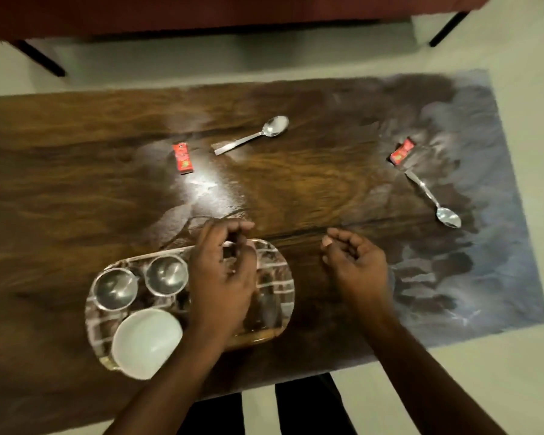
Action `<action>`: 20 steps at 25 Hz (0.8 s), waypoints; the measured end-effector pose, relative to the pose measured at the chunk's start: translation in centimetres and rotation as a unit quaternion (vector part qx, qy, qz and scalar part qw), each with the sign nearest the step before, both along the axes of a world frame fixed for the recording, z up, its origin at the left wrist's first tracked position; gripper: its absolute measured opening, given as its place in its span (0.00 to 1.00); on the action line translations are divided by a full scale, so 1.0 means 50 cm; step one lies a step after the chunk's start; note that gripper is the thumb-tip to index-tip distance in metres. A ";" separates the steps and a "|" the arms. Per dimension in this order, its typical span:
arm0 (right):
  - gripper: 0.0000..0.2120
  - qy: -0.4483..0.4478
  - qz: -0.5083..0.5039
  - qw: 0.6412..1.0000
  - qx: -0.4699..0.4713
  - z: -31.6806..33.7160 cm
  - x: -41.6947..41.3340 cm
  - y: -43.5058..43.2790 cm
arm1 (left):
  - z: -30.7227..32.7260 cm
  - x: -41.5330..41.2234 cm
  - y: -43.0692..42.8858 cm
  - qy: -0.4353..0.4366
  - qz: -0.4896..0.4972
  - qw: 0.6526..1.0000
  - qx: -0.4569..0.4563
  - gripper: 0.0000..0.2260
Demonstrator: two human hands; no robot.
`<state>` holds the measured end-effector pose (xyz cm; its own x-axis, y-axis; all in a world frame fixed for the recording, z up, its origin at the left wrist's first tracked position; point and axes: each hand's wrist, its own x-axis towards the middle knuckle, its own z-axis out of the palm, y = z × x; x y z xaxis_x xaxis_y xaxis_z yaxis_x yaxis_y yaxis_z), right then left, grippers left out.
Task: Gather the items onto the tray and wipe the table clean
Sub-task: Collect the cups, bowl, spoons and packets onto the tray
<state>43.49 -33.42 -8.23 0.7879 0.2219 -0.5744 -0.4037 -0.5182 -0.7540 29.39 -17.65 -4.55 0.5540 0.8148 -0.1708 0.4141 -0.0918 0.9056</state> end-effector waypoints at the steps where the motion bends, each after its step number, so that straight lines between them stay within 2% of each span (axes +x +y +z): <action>1: 0.07 -0.012 -0.023 1.000 0.003 -0.008 0.059 -0.021 | -0.016 0.063 -0.019 0.000 -0.027 0.999 -0.031 0.11; 5: 0.08 -0.066 -0.066 0.996 0.000 -0.041 0.262 -0.077 | -0.077 0.273 -0.081 0.017 -0.080 0.991 -0.102 0.12; 9: 0.13 -0.112 -0.053 0.992 -0.018 -0.068 0.437 -0.093 | -0.119 0.435 -0.123 0.018 -0.086 0.987 -0.134 0.13; 12: 0.20 -0.137 0.030 0.989 -0.054 -0.080 0.532 -0.071 | -0.144 0.518 -0.137 0.023 -0.095 0.984 -0.151 0.15; 14: 0.24 -0.168 0.092 0.975 -0.113 -0.094 0.577 -0.051 | -0.155 0.549 -0.138 0.021 -0.090 0.983 -0.159 0.15; 16: 0.21 -0.193 0.146 0.957 -0.160 -0.106 0.600 -0.032 | -0.162 0.555 -0.137 0.013 -0.076 0.982 -0.173 0.15; 20: 0.13 -0.213 0.217 0.935 -0.185 -0.099 0.598 -0.009 | -0.161 0.487 -0.139 0.032 -0.060 0.979 -0.191 0.13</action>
